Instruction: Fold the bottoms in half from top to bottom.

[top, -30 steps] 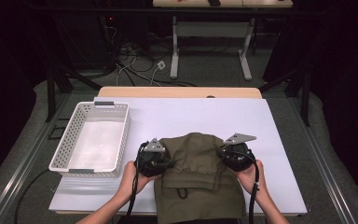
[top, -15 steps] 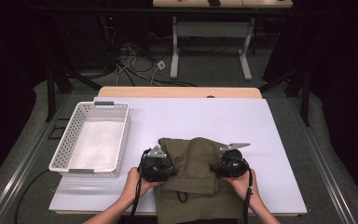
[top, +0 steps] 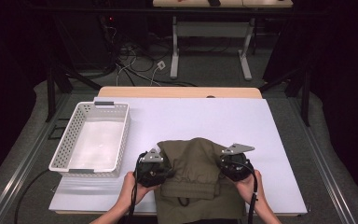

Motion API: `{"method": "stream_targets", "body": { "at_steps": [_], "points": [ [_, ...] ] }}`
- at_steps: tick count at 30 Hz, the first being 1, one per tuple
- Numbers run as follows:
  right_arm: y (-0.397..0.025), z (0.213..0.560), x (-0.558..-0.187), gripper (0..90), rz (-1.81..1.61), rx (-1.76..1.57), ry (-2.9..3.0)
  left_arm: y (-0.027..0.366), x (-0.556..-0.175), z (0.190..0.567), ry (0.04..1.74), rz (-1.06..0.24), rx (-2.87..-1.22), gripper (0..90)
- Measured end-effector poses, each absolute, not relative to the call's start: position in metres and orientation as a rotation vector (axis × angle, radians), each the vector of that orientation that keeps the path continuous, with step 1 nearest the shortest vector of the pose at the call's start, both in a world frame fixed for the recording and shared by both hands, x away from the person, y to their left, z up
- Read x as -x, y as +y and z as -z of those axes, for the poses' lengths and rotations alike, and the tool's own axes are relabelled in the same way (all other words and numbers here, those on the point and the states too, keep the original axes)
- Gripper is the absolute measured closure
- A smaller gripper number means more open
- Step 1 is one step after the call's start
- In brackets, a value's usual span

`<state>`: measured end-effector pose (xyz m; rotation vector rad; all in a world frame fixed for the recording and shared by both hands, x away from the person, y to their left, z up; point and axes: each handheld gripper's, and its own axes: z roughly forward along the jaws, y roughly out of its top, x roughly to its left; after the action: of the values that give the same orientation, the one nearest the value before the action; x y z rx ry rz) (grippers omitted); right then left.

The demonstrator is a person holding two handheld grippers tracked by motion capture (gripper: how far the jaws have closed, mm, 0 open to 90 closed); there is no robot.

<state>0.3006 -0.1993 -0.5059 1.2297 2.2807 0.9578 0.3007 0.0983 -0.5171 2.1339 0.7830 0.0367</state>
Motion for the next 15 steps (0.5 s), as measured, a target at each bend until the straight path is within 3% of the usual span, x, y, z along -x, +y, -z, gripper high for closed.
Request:
{"method": "stream_targets", "body": {
  "at_steps": [9,12,15],
  "points": [
    [-0.202,0.506,-0.293,85.4,-0.944,-1.262,2.333,0.103,-0.292,0.523,0.809,0.011,-2.151,82.5],
    [-0.2,0.52,-0.298,67.4,-0.894,-1.295,2.374,0.101,-0.297,0.533,0.826,0.025,-2.165,79.6],
    [-0.205,0.521,-0.299,50.1,-0.899,-1.349,2.362,0.1,-0.301,0.539,0.854,0.038,-2.161,69.6]
  ]
}}
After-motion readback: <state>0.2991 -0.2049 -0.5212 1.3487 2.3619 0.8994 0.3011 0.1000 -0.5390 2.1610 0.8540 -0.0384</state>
